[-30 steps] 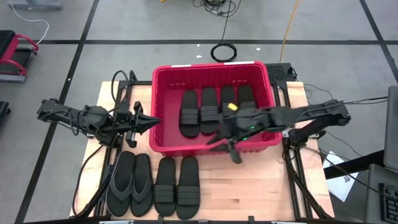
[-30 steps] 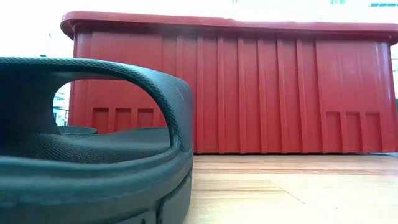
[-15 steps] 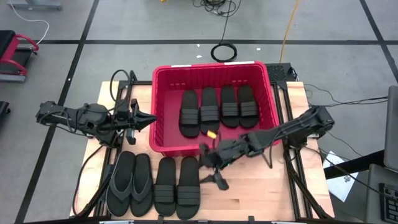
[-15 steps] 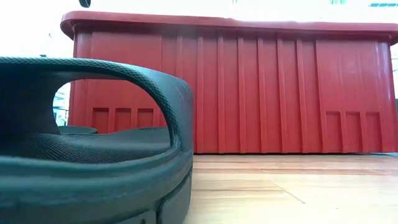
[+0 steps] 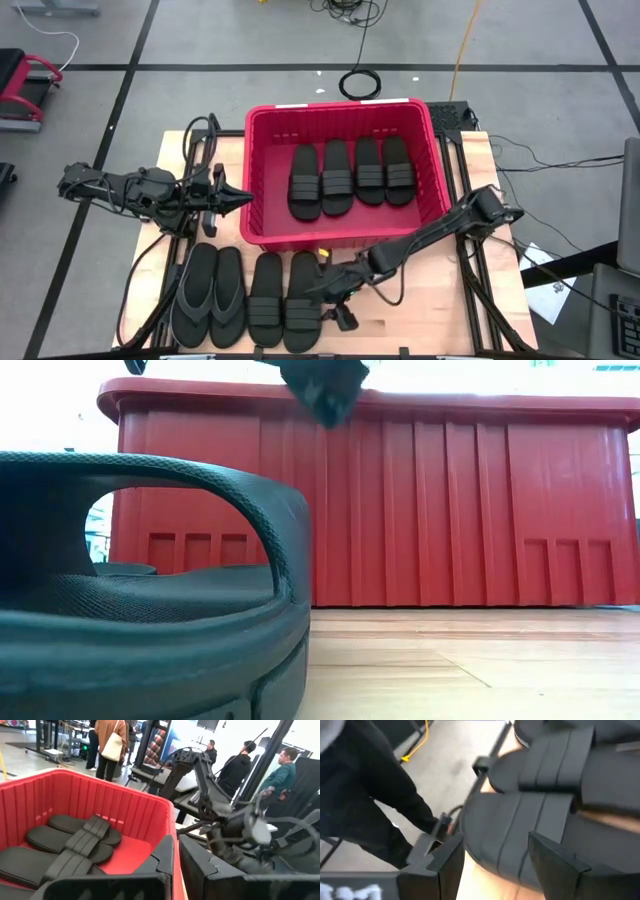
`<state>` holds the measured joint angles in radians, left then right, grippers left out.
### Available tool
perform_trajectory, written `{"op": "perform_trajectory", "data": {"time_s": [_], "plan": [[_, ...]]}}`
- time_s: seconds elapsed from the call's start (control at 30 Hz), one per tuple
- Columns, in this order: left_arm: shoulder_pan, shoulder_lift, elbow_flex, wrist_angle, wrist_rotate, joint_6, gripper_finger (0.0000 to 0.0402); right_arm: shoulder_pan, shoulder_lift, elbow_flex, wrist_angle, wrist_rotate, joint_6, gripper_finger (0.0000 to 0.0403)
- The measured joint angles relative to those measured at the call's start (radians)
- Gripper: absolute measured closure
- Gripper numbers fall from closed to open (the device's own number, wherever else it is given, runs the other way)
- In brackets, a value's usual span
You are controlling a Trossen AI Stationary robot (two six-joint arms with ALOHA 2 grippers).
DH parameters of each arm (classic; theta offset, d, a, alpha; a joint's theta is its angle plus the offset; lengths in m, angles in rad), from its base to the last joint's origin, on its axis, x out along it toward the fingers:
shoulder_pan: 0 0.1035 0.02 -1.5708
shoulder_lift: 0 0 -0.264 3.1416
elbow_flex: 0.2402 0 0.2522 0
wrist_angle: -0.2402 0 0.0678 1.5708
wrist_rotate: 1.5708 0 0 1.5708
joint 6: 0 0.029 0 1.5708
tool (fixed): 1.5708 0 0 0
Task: Pick and place slides into bin
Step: Put the black slide into the red bin
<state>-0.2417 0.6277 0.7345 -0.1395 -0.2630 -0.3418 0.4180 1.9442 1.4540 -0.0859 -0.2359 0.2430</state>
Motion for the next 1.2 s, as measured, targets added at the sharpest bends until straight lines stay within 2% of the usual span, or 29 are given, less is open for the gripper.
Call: {"op": "perform_trajectory", "data": {"time_s": [0.13,0.33,0.43,0.57,0.87,1.2], "plan": [[0.0,0.0,0.0,0.0,0.008,-0.01,0.0378,-0.002,0.044,0.0,-0.012,0.06,0.132,0.0197],[0.0,0.0,0.0,0.003,0.03,-0.031,0.0378,-0.028,0.051,0.0,-0.015,0.138,0.19,0.0197],[0.0,0.0,0.0,0.003,0.03,-0.039,0.0378,-0.038,0.051,0.0,-0.026,0.117,0.189,0.0197],[0.0,0.0,0.0,0.002,0.03,-0.041,0.0378,-0.044,0.052,0.0,-0.092,0.025,0.159,0.0197],[0.0,0.0,0.0,0.001,0.03,-0.042,0.0378,-0.037,0.099,-0.002,-0.102,0.049,0.154,0.0197],[0.0,0.0,0.0,-0.004,0.03,-0.035,0.0378,-0.045,0.116,-0.002,0.007,0.067,0.11,0.0197]]}}
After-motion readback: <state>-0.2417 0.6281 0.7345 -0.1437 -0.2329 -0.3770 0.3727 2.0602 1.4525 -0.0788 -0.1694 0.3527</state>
